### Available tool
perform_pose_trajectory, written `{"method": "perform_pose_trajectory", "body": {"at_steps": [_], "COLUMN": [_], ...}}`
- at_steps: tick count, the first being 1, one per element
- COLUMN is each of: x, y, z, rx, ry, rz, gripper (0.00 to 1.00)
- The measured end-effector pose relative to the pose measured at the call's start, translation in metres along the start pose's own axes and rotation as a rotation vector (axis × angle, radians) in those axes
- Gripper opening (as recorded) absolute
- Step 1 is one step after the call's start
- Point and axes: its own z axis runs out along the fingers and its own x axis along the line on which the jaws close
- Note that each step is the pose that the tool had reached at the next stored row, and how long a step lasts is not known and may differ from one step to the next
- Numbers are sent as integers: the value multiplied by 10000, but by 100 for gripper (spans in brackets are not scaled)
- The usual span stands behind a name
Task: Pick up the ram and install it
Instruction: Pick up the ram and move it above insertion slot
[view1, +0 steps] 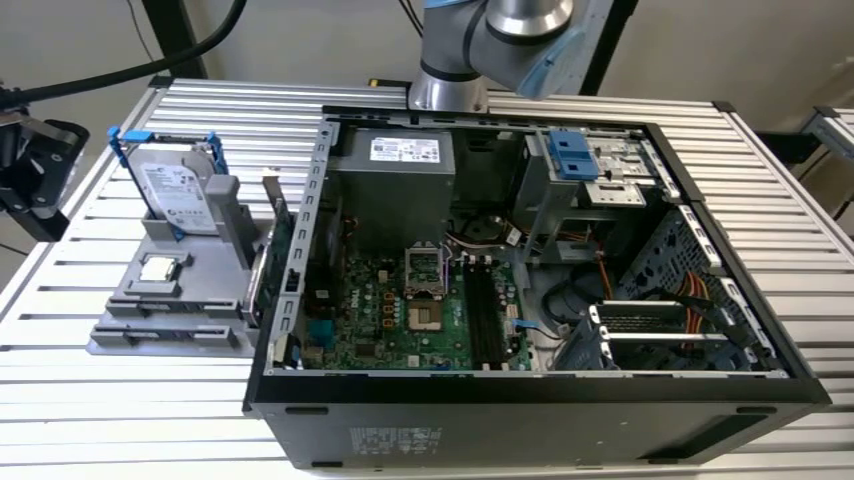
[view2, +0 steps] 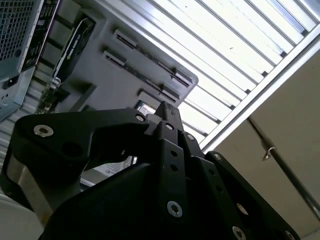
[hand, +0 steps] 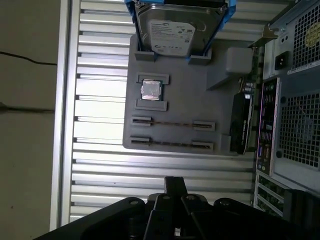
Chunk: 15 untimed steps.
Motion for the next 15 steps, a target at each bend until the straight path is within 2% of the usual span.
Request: {"method": "perform_pose_trajectory", "body": {"at_steps": [15], "x": [6], "y": [0], "z": [0], "rx": [-10], "ry": [31], "rz": [-668], "gripper": [0]}}
